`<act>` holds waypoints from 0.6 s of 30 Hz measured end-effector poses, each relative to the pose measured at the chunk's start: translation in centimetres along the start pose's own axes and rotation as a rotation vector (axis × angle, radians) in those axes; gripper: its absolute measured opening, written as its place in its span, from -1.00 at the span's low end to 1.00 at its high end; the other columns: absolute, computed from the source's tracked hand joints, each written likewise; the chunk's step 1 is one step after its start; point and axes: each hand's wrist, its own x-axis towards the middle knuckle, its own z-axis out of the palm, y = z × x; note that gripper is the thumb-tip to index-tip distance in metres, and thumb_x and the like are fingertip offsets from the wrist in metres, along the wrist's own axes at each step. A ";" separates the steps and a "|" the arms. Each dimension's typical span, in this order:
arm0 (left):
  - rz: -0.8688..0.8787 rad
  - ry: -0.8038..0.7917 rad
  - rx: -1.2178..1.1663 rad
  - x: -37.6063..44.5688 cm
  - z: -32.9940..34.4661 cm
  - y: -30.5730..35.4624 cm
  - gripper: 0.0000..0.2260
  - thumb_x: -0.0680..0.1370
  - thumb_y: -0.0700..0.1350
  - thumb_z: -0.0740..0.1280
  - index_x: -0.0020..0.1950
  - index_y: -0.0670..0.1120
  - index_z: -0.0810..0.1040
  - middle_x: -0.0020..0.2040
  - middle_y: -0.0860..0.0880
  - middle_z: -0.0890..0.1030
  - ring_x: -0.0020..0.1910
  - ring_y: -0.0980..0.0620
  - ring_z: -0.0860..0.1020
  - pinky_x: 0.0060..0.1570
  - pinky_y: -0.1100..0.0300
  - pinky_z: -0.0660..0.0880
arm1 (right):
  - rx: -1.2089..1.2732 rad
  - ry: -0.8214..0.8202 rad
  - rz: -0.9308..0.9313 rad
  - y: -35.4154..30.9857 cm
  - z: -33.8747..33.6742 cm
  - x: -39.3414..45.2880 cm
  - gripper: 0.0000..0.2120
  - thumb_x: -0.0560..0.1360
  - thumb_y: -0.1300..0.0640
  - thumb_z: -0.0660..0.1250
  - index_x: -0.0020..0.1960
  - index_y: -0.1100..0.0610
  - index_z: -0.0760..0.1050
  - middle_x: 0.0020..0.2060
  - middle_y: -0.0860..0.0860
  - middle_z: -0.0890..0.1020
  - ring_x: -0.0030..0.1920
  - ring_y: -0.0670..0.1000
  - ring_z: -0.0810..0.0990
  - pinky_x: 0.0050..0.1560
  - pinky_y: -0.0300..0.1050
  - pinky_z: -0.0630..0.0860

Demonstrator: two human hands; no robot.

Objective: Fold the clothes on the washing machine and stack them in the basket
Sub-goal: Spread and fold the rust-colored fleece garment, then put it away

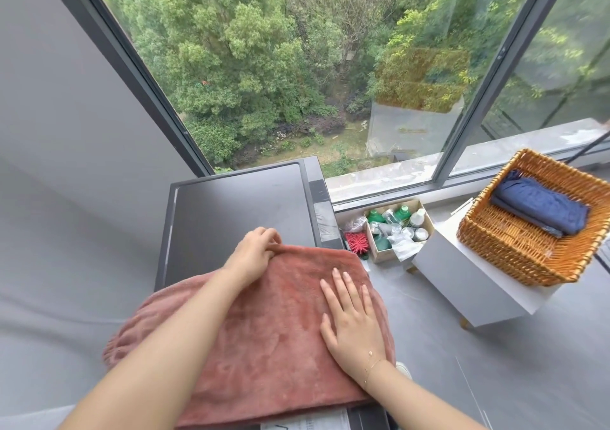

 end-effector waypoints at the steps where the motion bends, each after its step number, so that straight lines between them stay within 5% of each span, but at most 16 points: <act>1: -0.010 0.109 0.030 -1.0 1.2 0.2 -0.80 0.54 -0.19 0.31 0.15 -0.03 0.52 0.11 -0.01 0.49 0.14 -0.06 0.45 0.12 0.10 0.35 | 0.020 -0.001 -0.001 0.1 -0.1 0.0 -0.44 0.48 -0.03 0.14 0.48 -0.01 0.28 0.53 0.00 0.20 0.53 -0.01 0.09 0.44 0.09 0.03; 3: -0.030 0.271 0.025 -3.0 2.9 0.4 -0.75 0.53 -0.05 0.37 0.19 -0.03 0.50 0.11 0.00 0.47 0.11 -0.04 0.44 0.13 0.05 0.36 | 0.076 0.011 0.000 0.4 -0.2 0.1 -0.45 0.49 -0.04 0.14 0.48 -0.02 0.29 0.53 -0.02 0.20 0.53 -0.03 0.07 0.47 0.05 -0.02; 7: -0.030 0.181 -0.021 -5.3 4.5 -0.5 -0.56 0.45 0.14 0.43 0.24 -0.02 0.51 0.17 0.04 0.45 0.15 0.03 0.42 0.21 0.08 0.38 | 0.172 0.017 0.008 0.8 -0.3 0.2 -0.46 0.49 -0.04 0.15 0.47 -0.04 0.29 0.53 -0.04 0.17 0.54 -0.08 0.02 0.49 0.00 -0.09; 13: -0.008 0.003 0.034 -3.8 2.7 0.4 -0.84 0.57 0.01 0.30 0.05 -0.03 0.58 0.03 0.05 0.55 0.09 -0.01 0.48 0.11 0.06 0.38 | 0.450 0.058 0.029 1.0 -2.0 -0.2 -0.58 0.56 0.06 0.19 0.42 -0.04 0.36 0.50 -0.18 0.15 0.50 -0.23 -0.01 0.48 -0.29 -0.19; 15: -0.087 -0.153 0.043 -3.6 1.5 0.6 -0.80 0.63 0.04 0.19 -0.03 -0.03 0.52 -0.04 0.05 0.59 0.03 0.00 0.51 0.08 0.10 0.34 | 0.634 0.061 0.182 1.9 -2.1 -0.3 -0.64 0.58 0.12 0.22 0.36 -0.09 0.39 0.45 -0.22 0.24 0.47 -0.22 0.11 0.45 -0.36 -0.10; 18: -0.181 -0.115 0.176 -3.4 1.6 1.2 -0.73 0.68 0.00 0.00 0.01 -0.04 0.46 0.02 0.00 0.61 0.07 -0.04 0.53 0.12 0.07 0.27 | 0.907 -0.070 0.657 4.3 -0.5 -0.3 -0.73 0.49 -0.21 0.19 0.18 -0.43 0.36 0.35 -0.21 0.41 0.41 -0.10 0.32 0.47 0.01 0.20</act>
